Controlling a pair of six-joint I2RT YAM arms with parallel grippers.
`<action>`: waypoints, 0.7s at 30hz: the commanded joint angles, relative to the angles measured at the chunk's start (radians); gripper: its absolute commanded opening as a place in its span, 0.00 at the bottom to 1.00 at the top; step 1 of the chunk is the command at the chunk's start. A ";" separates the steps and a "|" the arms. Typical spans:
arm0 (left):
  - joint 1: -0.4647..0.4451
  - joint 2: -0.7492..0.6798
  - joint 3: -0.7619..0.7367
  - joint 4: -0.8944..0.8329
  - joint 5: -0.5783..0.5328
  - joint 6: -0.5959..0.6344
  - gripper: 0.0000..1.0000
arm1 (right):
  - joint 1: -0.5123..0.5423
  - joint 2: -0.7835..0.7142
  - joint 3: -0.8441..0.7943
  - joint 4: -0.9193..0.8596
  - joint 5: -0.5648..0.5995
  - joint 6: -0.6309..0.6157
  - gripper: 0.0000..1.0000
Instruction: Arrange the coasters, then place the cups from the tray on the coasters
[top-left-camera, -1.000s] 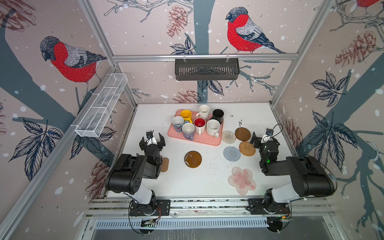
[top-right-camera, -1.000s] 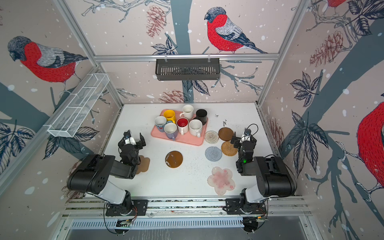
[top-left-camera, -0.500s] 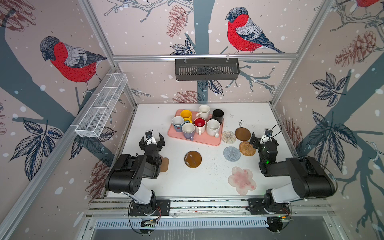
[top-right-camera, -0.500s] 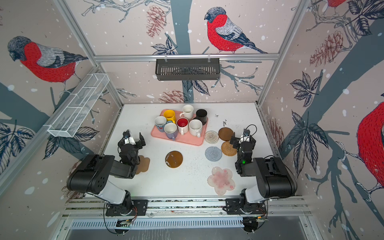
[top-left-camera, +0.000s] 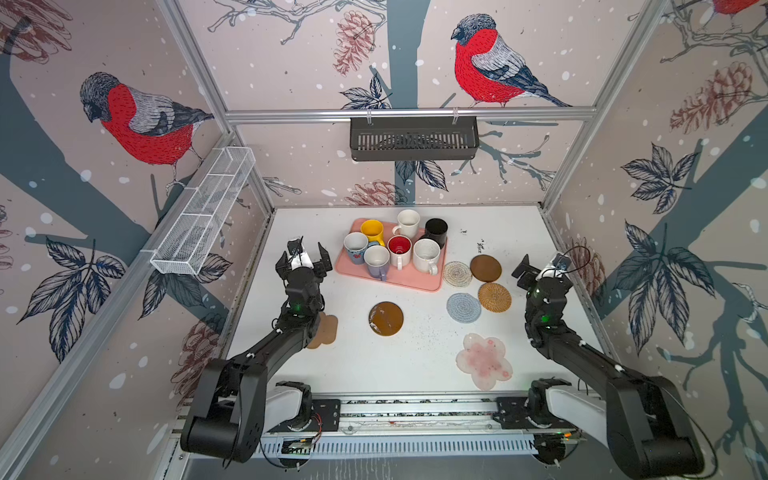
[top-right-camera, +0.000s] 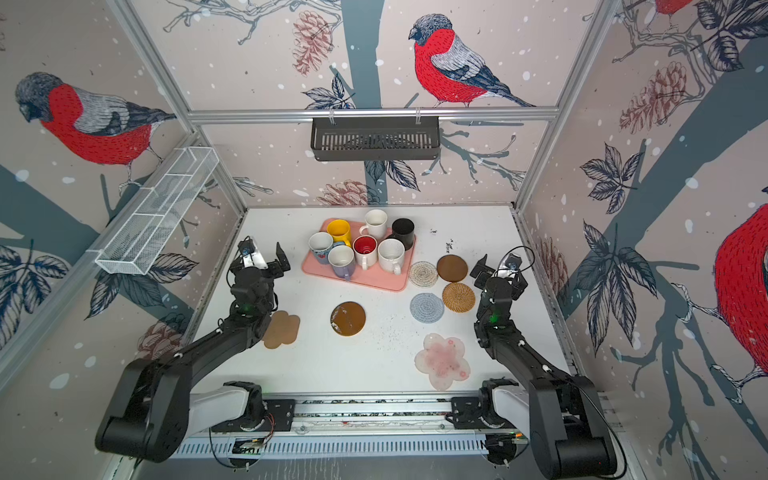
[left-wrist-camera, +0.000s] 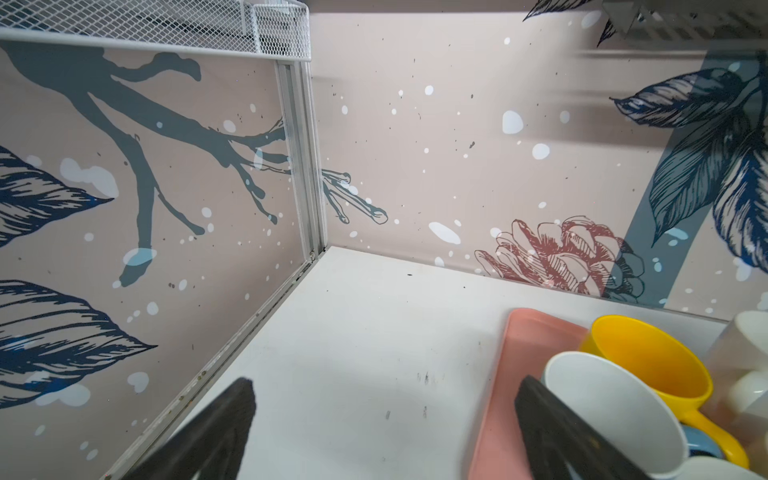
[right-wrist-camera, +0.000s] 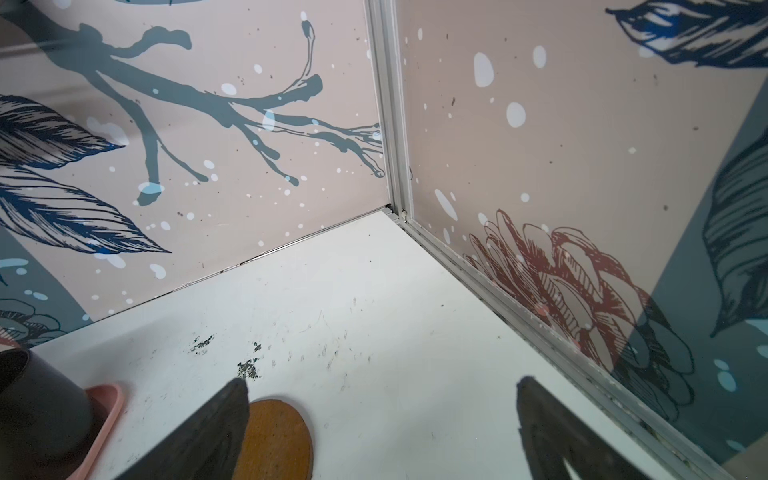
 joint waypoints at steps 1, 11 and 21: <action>-0.008 -0.065 0.095 -0.360 0.079 -0.066 0.98 | 0.010 -0.026 0.058 -0.174 -0.035 0.141 1.00; -0.013 -0.191 0.303 -0.916 0.198 -0.169 0.98 | 0.192 -0.204 0.092 -0.367 -0.086 0.180 1.00; -0.041 -0.083 0.517 -1.301 0.246 -0.278 0.96 | 0.260 -0.373 0.049 -0.410 -0.265 0.270 0.97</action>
